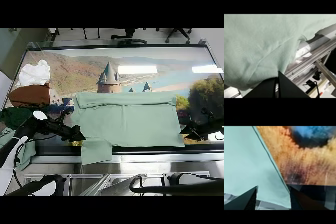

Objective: Fold the shirts.

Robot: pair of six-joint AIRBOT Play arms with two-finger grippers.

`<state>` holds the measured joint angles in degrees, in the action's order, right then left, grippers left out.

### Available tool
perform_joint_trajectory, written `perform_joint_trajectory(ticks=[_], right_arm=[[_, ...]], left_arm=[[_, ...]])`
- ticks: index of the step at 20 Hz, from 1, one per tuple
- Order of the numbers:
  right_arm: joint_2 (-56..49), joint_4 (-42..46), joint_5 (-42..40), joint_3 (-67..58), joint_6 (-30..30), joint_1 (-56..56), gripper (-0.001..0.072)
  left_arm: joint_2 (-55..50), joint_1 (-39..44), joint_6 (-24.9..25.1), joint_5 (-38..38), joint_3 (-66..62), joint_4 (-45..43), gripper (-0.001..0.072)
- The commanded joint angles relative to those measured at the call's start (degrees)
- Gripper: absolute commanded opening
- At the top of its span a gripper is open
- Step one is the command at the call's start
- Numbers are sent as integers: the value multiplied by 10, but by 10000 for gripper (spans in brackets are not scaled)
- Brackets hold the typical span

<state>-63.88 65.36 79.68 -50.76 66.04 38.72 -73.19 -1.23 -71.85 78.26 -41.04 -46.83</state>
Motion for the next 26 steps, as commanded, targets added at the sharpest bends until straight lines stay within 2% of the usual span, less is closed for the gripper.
perform_joint_trajectory(ticks=[1,4,5,6,7,8,10,12,14,16,18,20,26], right_arm=[[-1,-2,3,44,-3,-10,473],[-1,-19,-8,80,-17,-42,453],[-1,-24,-10,80,-21,-53,331],[-1,-29,-11,76,-28,-59,120],[-1,-31,-12,69,-28,-60,41],[0,-30,-11,61,-22,-60,15],[9,-8,-8,45,7,-59,15],[23,56,-7,39,65,-59,14],[33,123,13,40,130,-59,14],[42,123,29,39,136,-60,14],[58,62,16,31,119,-60,14],[64,-46,3,-5,62,-60,14],[22,-308,-87,-90,-64,-61,15]], left_arm=[[0,0,5,-3,0,2,18],[0,0,9,-4,0,5,18],[0,0,10,-4,0,5,18],[0,0,10,-3,-1,5,18],[0,0,10,-3,-1,5,18],[1,-2,10,0,-1,4,18],[22,-11,9,2,0,3,18],[65,-13,-2,12,0,-15,17],[111,-6,-47,39,3,-78,17],[155,-2,-68,59,22,-109,17],[179,-2,-68,48,26,-102,17],[171,-3,-68,30,-14,-101,17],[0,-2,-68,-10,-223,-101,17]])
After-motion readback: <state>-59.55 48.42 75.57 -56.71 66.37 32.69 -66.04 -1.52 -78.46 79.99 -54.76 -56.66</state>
